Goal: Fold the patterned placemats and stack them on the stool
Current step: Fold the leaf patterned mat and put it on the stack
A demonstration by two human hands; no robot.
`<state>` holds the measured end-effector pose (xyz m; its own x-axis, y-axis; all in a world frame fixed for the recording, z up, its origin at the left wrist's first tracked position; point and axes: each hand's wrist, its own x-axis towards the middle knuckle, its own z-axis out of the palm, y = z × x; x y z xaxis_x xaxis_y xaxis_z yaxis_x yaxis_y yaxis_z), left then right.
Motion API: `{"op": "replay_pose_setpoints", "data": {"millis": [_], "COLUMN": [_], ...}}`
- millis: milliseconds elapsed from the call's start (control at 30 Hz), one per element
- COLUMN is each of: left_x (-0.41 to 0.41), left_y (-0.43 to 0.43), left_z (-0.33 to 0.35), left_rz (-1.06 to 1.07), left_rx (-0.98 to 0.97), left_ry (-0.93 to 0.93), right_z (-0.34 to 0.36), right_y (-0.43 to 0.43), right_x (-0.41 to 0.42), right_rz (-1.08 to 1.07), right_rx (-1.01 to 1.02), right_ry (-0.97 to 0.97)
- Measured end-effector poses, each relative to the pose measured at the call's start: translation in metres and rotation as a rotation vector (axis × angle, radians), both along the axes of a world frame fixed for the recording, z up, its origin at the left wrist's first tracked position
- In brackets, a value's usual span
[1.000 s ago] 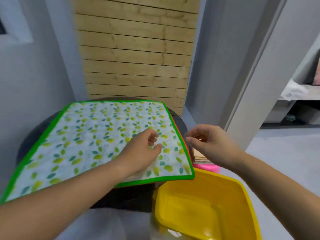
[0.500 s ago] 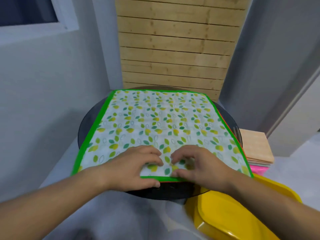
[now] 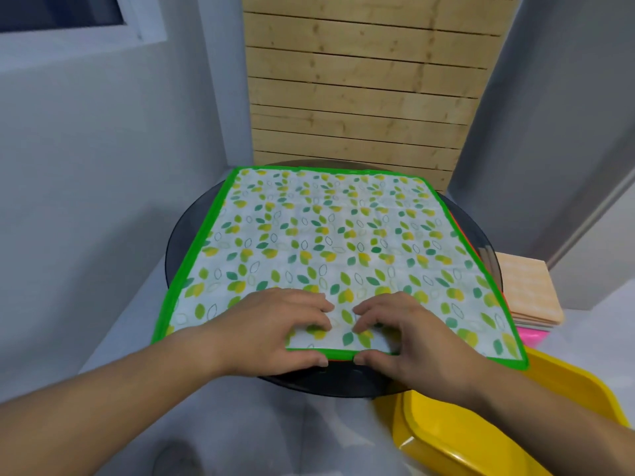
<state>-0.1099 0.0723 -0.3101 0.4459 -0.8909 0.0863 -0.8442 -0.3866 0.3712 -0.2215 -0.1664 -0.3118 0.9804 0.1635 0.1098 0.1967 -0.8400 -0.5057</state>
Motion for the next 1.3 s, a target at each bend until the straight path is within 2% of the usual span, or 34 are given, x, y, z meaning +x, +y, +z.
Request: {"op": "replay_pose_setpoints", "data": {"millis": [500, 667, 1300], "left_x": [-0.012, -0.023, -0.026], "left_y": [0.007, 0.014, 0.016], "left_z": [-0.004, -0.008, -0.006], "left_rz": [0.0, -0.028, 0.013], "left_rx": [0.002, 0.013, -0.067], "left_ry": [0.087, 0.061, 0.177], "right_z": [-0.009, -0.006, -0.004], "right_y": [0.006, 0.005, 0.012], "right_x": [-0.011, -0.024, -0.032], "right_rz": [0.013, 0.086, 0.095], "right_rx": [0.009, -0.03, -0.053], "right_ry": [-0.036, -0.018, -0.102]}}
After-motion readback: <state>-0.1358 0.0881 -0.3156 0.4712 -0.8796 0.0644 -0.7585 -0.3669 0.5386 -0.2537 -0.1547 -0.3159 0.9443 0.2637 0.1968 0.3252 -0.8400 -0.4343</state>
